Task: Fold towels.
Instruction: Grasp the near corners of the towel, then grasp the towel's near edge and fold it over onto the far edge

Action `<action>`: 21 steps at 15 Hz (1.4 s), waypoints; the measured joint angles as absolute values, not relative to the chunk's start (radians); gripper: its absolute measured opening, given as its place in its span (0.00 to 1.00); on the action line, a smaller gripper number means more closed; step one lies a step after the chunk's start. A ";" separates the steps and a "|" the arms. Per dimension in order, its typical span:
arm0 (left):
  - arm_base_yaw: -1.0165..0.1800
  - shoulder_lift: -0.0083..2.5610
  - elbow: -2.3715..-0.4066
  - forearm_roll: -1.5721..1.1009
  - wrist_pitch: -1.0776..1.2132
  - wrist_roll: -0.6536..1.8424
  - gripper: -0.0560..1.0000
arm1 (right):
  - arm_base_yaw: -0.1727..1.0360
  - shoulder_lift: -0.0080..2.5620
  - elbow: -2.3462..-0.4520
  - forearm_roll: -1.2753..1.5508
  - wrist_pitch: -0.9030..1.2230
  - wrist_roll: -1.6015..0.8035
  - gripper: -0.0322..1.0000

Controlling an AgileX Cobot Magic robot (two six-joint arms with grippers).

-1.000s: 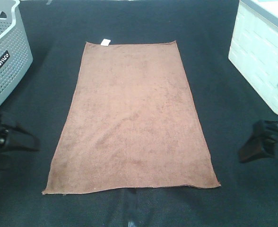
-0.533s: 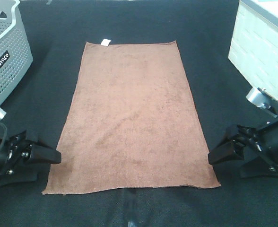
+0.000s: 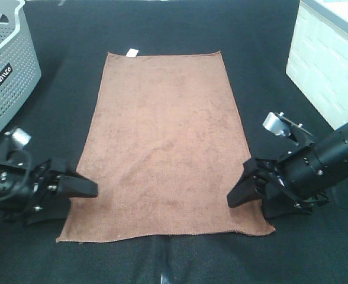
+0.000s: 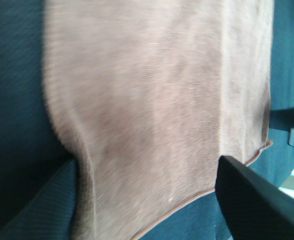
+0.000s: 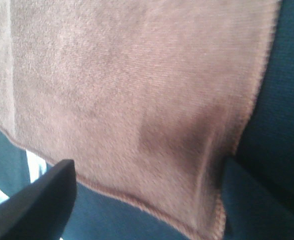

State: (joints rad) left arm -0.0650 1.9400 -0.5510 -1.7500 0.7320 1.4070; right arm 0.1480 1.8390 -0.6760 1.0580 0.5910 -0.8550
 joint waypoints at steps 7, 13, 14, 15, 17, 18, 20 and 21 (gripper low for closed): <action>-0.141 1.967 -0.600 -1.742 0.612 1.347 0.07 | 0.154 1.877 -0.685 1.056 0.529 -0.769 0.05; -0.120 1.866 -0.593 -1.580 0.624 1.227 0.05 | 0.154 1.816 -0.684 1.008 0.595 -0.704 0.03; -0.104 1.831 -0.579 -1.526 0.624 1.191 0.05 | 0.154 1.780 -0.676 0.988 0.598 -0.682 0.03; -0.086 1.792 -0.553 -1.488 0.623 1.164 0.05 | 0.154 1.739 -0.657 0.972 0.598 -0.661 0.03; -0.056 1.705 -0.490 -1.449 0.623 1.148 0.05 | 0.154 1.655 -0.600 0.961 0.602 -0.647 0.03; -0.056 1.705 -0.490 -1.449 0.623 1.148 0.05 | 0.154 1.655 -0.600 0.961 0.602 -0.647 0.03; -0.040 1.617 -0.409 -1.428 0.623 1.144 0.05 | 0.154 1.561 -0.512 0.954 0.613 -0.640 0.03; -0.037 1.585 -0.367 -1.414 0.626 1.144 0.05 | 0.154 1.517 -0.468 0.952 0.615 -0.638 0.03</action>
State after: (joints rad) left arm -0.0370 1.5850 -0.3670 -1.4140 0.6260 1.1440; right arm 0.1540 1.5170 -0.4680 0.9520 0.6150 -0.6380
